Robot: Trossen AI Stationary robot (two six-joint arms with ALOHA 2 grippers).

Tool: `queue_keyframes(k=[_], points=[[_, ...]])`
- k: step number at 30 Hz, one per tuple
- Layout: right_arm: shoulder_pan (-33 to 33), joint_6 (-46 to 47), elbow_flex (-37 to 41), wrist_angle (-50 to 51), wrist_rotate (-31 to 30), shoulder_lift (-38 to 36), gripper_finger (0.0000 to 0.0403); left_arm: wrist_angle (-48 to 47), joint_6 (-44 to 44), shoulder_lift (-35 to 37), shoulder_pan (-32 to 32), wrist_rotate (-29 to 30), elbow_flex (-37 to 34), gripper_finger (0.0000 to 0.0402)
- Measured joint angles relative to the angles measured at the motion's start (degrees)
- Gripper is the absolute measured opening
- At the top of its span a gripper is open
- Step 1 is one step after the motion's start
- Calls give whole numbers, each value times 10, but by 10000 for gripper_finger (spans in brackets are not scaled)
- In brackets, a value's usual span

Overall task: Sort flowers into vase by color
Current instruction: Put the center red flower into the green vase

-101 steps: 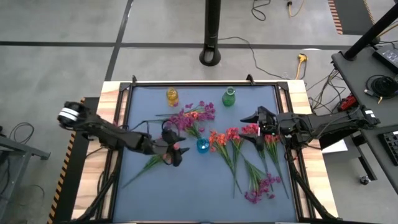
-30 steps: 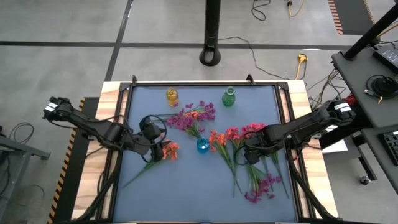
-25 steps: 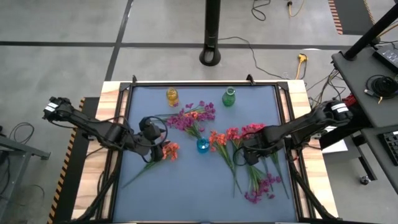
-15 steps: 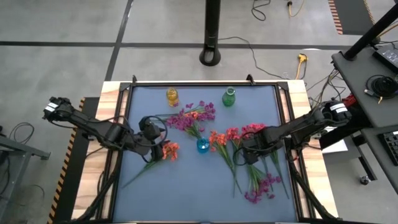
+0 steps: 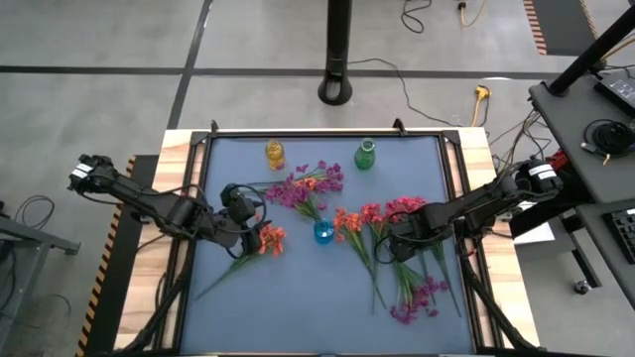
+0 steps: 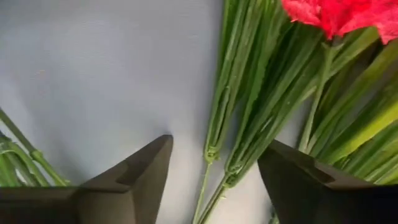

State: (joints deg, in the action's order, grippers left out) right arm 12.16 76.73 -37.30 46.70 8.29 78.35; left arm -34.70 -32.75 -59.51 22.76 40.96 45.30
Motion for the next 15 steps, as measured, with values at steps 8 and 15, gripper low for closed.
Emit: queue_keyframes(k=[8, 15], points=[[0, 1, 0, -14, -9, 4, 119, 0, 3, 0, 0, 7, 0, 244], [0, -3, 0, -15, -23, 0, 37, 0, 3, 0, 0, 7, 0, 244]])
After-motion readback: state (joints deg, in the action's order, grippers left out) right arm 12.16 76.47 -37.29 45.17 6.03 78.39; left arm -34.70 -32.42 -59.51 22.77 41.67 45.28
